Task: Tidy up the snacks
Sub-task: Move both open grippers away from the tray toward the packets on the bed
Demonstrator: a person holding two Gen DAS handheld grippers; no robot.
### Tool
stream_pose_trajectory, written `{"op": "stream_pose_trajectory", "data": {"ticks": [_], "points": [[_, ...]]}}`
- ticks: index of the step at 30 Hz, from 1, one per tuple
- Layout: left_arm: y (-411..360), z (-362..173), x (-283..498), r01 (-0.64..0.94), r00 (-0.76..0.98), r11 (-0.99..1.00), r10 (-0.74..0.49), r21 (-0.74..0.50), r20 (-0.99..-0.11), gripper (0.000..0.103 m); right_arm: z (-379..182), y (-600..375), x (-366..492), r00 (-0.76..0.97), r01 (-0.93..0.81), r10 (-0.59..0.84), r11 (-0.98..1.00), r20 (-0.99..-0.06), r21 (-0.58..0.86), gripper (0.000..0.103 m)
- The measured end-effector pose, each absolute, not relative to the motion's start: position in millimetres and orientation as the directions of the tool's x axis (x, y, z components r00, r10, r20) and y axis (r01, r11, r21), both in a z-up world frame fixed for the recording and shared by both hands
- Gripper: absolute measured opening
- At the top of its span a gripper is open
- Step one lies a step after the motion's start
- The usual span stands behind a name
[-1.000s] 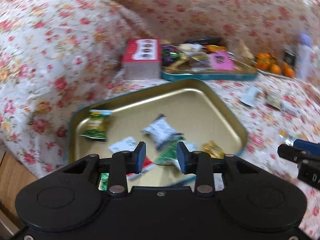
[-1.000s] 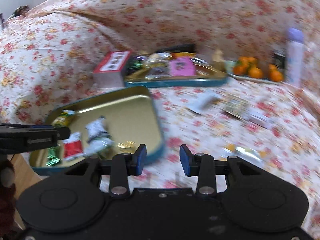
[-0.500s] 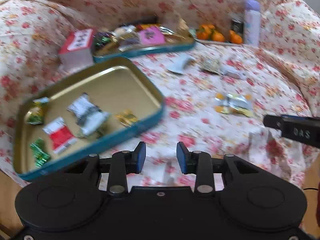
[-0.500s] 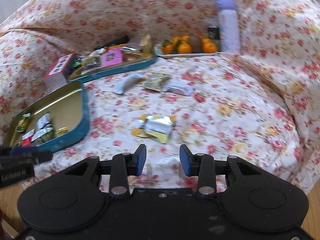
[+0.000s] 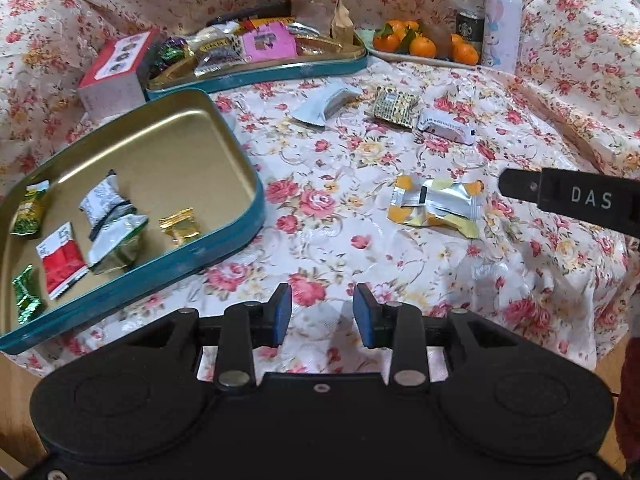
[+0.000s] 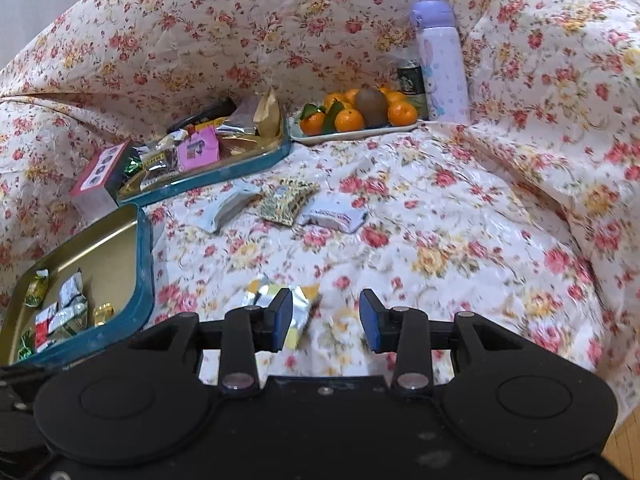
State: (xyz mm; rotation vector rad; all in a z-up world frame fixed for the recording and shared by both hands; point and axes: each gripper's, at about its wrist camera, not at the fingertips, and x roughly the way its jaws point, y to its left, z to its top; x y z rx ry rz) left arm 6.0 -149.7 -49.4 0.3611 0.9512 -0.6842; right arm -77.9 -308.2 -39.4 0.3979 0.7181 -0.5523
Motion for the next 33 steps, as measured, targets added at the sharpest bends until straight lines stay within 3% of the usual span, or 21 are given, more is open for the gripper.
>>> {"op": "stream_pose_trajectory", "data": {"ticks": [9, 17, 24, 33], "points": [[-170.7, -65.9, 12.4, 0.675, 0.363, 0.738, -0.333, -0.001, -0.870, 0.044, -50.0, -304.5, -62.7, 0.635, 0.486, -0.274, 0.869, -0.722, 0.098, 0.042], [-174.9, -69.4, 19.4, 0.669, 0.359, 0.743, -0.324, -0.001, -0.875, 0.046, -59.4, -296.7, -54.6, 0.661, 0.318, -0.226, 0.948, -0.715, -0.006, 0.053], [-177.3, -70.5, 22.0, 0.672, 0.351, 0.740, -0.315, 0.003, -0.882, 0.047, -60.6, -286.6, -50.3, 0.687, 0.177, -0.220, 0.975, -0.693, -0.134, 0.054], [-176.7, -70.9, 22.3, 0.678, 0.346, 0.735, -0.325, -0.005, -0.880, 0.047, -67.5, -291.5, -35.6, 0.677, 0.006, -0.150, 0.980, -0.721, -0.198, 0.054]]}}
